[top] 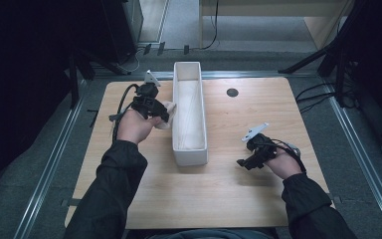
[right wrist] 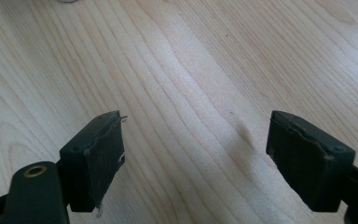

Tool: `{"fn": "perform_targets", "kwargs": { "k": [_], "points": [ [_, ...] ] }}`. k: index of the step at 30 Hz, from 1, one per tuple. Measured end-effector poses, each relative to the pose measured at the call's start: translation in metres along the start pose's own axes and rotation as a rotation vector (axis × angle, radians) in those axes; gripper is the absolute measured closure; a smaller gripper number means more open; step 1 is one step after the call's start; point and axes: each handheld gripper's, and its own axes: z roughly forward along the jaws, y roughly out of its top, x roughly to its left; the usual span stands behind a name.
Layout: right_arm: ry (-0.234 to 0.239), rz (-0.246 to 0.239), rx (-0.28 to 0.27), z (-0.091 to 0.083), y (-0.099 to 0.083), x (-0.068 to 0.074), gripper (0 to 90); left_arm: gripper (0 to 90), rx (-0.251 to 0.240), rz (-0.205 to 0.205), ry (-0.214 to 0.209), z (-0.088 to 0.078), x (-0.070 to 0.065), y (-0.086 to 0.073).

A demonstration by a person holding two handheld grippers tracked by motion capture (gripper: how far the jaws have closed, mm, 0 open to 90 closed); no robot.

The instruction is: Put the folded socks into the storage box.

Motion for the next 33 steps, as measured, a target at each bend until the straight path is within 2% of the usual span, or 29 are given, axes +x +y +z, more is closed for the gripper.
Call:
{"fn": "perform_targets", "kwargs": {
  "k": [2, 9, 10, 14, 18, 25, 28, 29, 33],
  "points": [
    [-0.002, -0.002, 0.0, 0.0, 0.0, 0.0, 18.8, 66.8, 0.011, 0.022, -0.001, 0.001, -0.009, 0.001],
    [-0.001, 0.001, 0.002, 0.0, -0.001, 0.0, 18.8, 66.8, 0.013, 0.034, -0.007, 0.006, -0.02, 0.003],
    [-0.002, 0.0, 0.003, 0.0, -0.001, 0.0, 18.8, 66.6, 0.019, 0.041, -0.018, 0.007, -0.024, 0.003],
    [-0.001, -0.003, 0.005, 0.0, -0.001, 0.0, 18.8, 66.7, 0.025, 0.061, -0.015, 0.012, -0.034, 0.004],
    [0.002, -0.005, 0.007, 0.0, -0.001, 0.0, 18.8, 66.6, 0.022, 0.06, -0.021, 0.015, -0.039, 0.003],
    [0.0, -0.008, 0.011, 0.0, -0.001, 0.001, 18.8, 66.3, 0.01, 0.07, -0.031, 0.024, -0.055, -0.007],
    [0.002, -0.015, 0.013, 0.001, -0.001, 0.001, 18.8, 65.5, 0.019, 0.07, -0.025, 0.03, -0.061, -0.011],
    [0.001, -0.015, 0.013, 0.001, -0.001, 0.001, 18.8, 65.4, 0.024, 0.07, -0.011, 0.034, -0.065, -0.014],
    [0.001, -0.017, 0.011, 0.001, -0.001, 0.001, 18.8, 65.4, 0.037, 0.072, -0.011, 0.043, -0.069, -0.02]
  ]
}}
